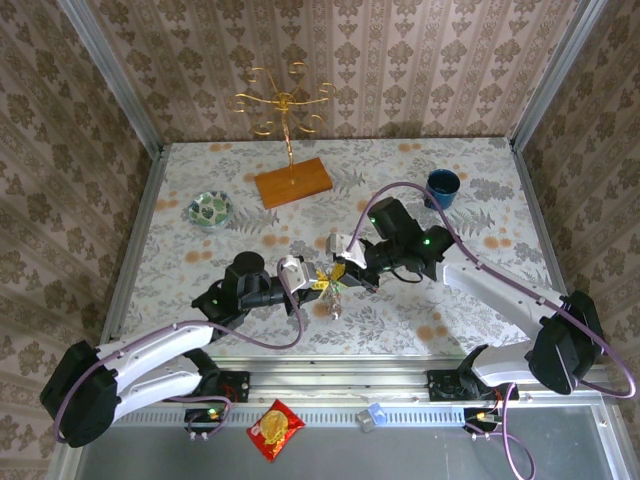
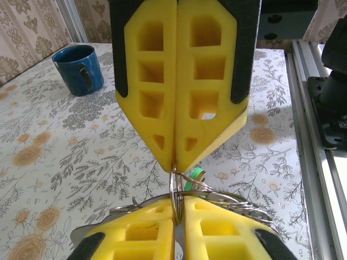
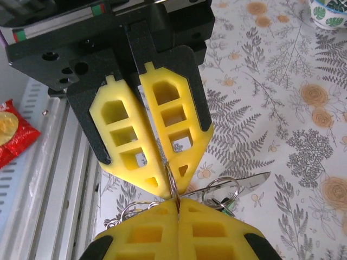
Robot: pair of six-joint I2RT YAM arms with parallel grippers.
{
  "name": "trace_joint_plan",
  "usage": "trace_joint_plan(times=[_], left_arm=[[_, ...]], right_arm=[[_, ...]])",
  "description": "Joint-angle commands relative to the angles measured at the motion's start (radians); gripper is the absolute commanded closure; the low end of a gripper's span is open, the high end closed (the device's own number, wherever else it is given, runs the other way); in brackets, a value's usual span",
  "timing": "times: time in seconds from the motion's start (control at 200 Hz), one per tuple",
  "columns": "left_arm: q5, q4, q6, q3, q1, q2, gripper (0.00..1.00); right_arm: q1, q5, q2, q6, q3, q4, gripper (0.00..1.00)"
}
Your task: Put the keys on the keyring
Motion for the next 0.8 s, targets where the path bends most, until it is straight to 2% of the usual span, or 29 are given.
trace_joint_plan(times=[0.0, 0.135, 0.2, 0.295, 0.38, 0.505, 0.795], left_arm=[[0.011, -0.015, 0.027, 0.042, -0.003, -0.004, 0.91], [0.02, 0.023, 0.014, 0.036, -0.001, 0.001, 0.95], [0.03, 0.047, 0.006, 0.028, 0.0, 0.005, 0.99], [0.043, 0.084, -0.009, 0.014, 0.0, 0.013, 1.0], [0.051, 0.121, -0.025, -0.004, 0.002, 0.016, 1.0], [0.064, 0.165, -0.041, -0.018, 0.002, 0.022, 1.0], [0.082, 0.212, -0.057, -0.034, 0.004, 0.03, 1.0]], right_arm=[[0.024, 0.037, 0.01, -0.064, 0.059, -0.112, 1.0], [0.023, 0.003, -0.003, -0.051, 0.057, -0.098, 1.0], [0.015, -0.021, -0.014, -0.024, 0.036, -0.052, 1.0], [-0.024, -0.067, -0.038, 0.054, -0.023, 0.063, 0.76], [-0.059, -0.117, -0.053, 0.111, -0.07, 0.14, 0.69], [-0.066, -0.133, -0.041, 0.123, -0.082, 0.154, 0.69], [-0.065, -0.183, -0.02, 0.134, -0.088, 0.185, 0.81]])
